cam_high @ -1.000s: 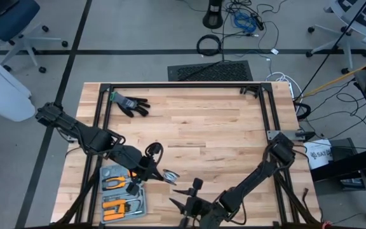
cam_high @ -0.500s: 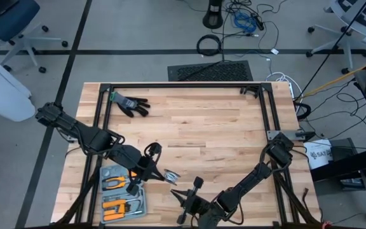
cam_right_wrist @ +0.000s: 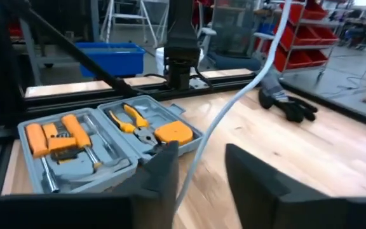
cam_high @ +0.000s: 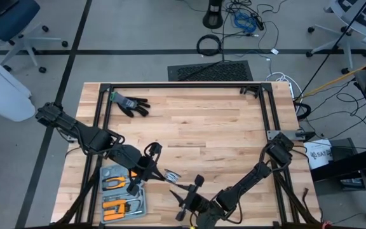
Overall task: Coil cords
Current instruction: Coil the white cable wire into the spool
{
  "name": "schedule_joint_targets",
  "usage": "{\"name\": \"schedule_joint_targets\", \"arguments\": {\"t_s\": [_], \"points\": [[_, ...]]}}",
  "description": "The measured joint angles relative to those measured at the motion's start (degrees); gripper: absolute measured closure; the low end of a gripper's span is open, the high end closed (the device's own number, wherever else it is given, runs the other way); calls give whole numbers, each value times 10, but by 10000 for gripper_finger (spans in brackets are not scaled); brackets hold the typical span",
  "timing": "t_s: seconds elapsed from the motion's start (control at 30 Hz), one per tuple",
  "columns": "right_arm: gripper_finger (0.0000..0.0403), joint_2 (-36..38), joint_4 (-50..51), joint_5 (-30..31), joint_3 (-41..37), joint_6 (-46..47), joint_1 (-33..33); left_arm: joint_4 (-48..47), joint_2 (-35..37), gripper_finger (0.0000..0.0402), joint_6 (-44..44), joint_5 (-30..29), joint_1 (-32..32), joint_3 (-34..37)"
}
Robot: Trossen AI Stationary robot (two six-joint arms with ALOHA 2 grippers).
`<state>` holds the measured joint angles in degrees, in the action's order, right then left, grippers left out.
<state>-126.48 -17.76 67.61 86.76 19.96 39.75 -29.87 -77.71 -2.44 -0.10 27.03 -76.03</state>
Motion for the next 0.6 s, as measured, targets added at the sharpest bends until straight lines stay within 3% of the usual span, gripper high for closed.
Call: {"name": "schedule_joint_targets", "arguments": {"t_s": [0.2, 0.6], "points": [[391, 0, -3, 43, 0, -31, 20, 0, 0, 395, -19, 0, 0, 0], [402, 28, -39, 46, 0, -140, 57, 34, -1, 395, -52, -21, 5, 0]]}}
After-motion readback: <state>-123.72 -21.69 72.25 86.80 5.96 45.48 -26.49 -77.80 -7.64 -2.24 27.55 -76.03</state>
